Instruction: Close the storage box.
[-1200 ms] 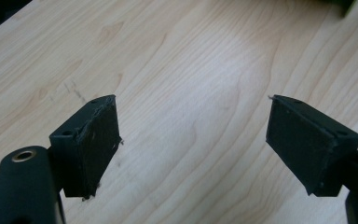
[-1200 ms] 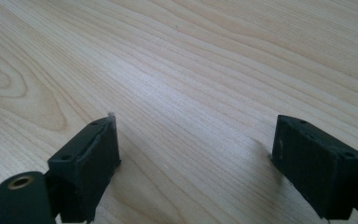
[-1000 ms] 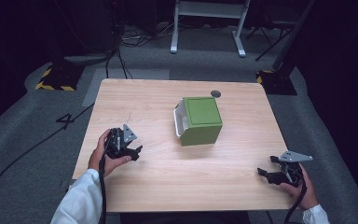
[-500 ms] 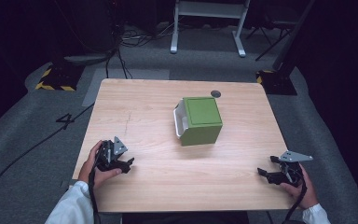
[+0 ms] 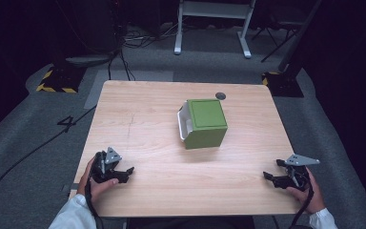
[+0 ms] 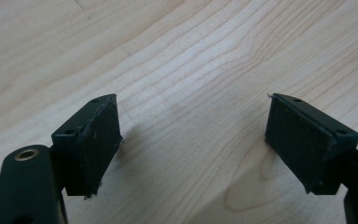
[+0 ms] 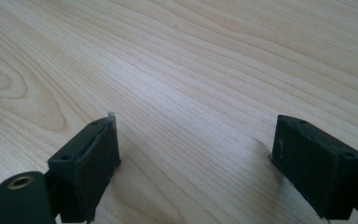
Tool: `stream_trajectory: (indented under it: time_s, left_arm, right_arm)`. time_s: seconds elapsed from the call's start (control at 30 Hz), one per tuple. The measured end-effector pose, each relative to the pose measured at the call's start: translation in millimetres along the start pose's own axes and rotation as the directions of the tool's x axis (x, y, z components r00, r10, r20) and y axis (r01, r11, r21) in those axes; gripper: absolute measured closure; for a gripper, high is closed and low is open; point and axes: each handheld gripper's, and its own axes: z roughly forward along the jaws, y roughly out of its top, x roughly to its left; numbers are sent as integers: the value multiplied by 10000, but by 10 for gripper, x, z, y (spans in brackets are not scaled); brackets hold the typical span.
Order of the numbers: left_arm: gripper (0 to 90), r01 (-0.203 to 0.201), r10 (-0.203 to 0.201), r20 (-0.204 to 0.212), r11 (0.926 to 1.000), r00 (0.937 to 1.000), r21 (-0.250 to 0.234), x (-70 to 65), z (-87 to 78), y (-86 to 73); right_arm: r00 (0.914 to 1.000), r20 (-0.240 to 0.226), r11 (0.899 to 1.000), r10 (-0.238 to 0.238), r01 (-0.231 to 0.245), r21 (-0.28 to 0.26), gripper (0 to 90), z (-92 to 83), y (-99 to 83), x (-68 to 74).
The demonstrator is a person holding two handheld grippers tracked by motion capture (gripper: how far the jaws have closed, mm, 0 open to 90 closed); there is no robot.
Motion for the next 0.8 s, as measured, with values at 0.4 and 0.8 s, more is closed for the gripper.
stream_trajectory:
  time_s: [0.4, 0.8]
  left_arm:
    - [169, 247, -247, -56, 9997, 9997, -12, 17, 2, -9]
    - [161, 205, -205, 12, 9998, 9998, 0, 28, 6, -6]
  right_arm:
    - [10000, 19, 10000, -66, 66, -28, 150, -1, 0, 4]
    - [10000, -26, 10000, -22, 22, -1, 149, 4, 4, -2]
